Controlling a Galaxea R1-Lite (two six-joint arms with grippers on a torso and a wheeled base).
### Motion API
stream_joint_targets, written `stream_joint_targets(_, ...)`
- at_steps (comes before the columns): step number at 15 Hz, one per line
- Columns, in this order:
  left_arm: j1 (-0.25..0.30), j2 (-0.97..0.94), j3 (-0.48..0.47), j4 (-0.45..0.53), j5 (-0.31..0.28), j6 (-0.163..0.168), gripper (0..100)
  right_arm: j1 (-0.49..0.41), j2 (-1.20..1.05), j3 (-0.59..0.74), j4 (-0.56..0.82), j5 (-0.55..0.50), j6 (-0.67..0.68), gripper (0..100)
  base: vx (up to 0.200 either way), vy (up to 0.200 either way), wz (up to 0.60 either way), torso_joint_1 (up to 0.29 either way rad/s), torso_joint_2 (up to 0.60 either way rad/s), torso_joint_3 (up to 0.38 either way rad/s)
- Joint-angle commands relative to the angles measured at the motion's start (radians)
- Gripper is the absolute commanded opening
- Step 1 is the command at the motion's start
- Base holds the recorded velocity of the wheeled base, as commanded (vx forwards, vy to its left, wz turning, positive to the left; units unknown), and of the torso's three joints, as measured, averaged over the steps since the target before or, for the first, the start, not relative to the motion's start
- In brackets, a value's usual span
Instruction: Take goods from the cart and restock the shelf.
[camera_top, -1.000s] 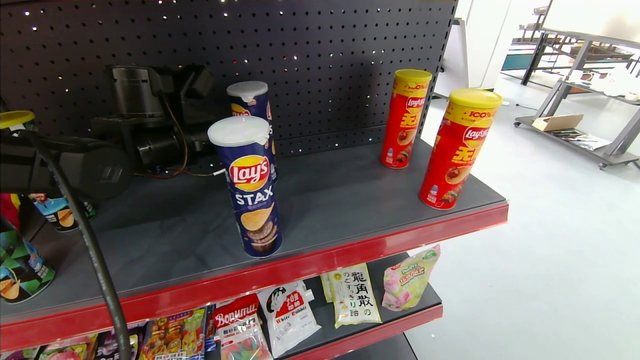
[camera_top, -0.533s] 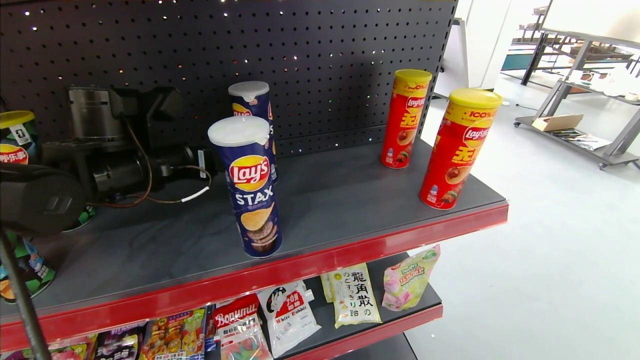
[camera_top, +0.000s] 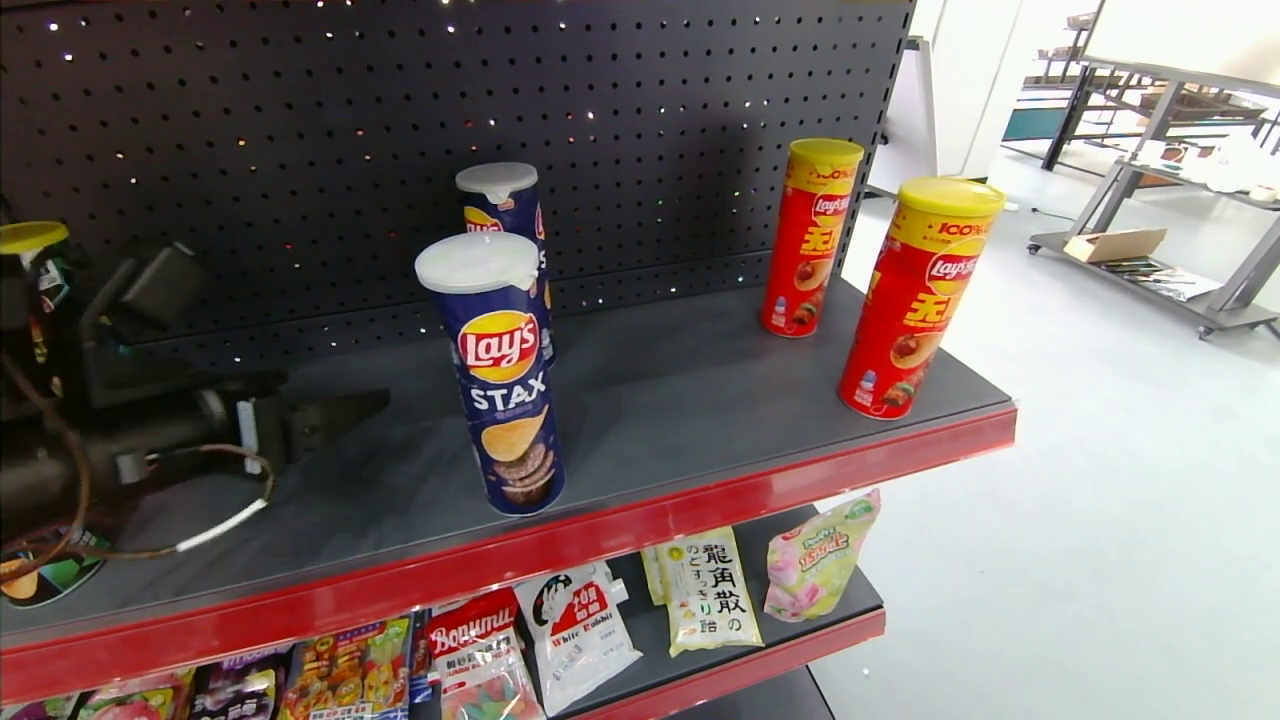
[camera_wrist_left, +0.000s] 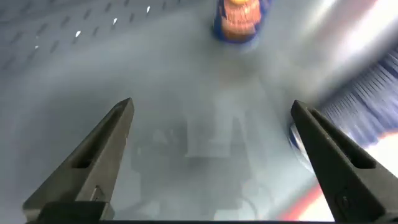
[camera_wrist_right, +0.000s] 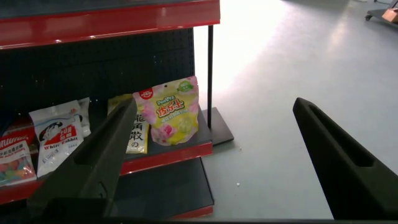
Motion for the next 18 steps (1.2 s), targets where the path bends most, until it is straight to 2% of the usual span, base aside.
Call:
stream_joint_targets(1,0.066,-0.616,0.140,0.357,-0.020,-0.002,100,0.000,0.001,0.000,0.000,0.001,0.000,100,0.000,0.000,0.00,0.000,0.00,0.000)
stream_joint_targets(2,0.067,-0.747,0.177,0.411,-0.020,-0.017,100,0.000,0.001,0.000,0.000,0.001,0.000,100,0.000,0.000,0.00,0.000,0.00,0.000)
stream_joint_targets(3,0.066,-0.876,0.208,0.464,-0.019,-0.062,100,0.000,0.001,0.000,0.000,0.001,0.000,100,0.000,0.000,0.00,0.000,0.00,0.000)
stream_joint_targets(4,0.066,-0.963,0.218,0.504,-0.020,-0.070,100,0.000,0.001,0.000,0.000,0.001,0.000,100,0.000,0.000,0.00,0.000,0.00,0.000)
stream_joint_targets(6,0.061,-1.104,0.229,0.576,-0.022,-0.070,100,0.000,0.001,0.000,0.000,0.001,0.000,100,0.000,0.000,0.00,0.000,0.00,0.000)
stream_joint_targets(8,0.064,-1.135,0.257,0.579,-0.002,-0.070,100,0.000,0.001,0.000,0.000,0.001,0.000,100,0.000,0.000,0.00,0.000,0.00,0.000)
stream_joint_targets(12,0.064,-1.156,0.300,0.572,0.182,-0.074,100,0.000,0.001,0.000,0.000,0.001,0.000,100,0.000,0.000,0.00,0.000,0.00,0.000)
stream_joint_targets(15,0.063,-1.204,0.346,0.552,0.190,-0.073,100,0.000,0.001,0.000,0.000,0.002,-0.006,100,0.000,0.000,0.00,0.000,0.00,0.000)
stream_joint_targets(18,0.063,-1.198,0.346,0.552,0.193,-0.071,100,0.000,0.001,0.000,0.000,0.002,-0.008,100,0.000,0.000,0.60,0.001,0.00,0.002)
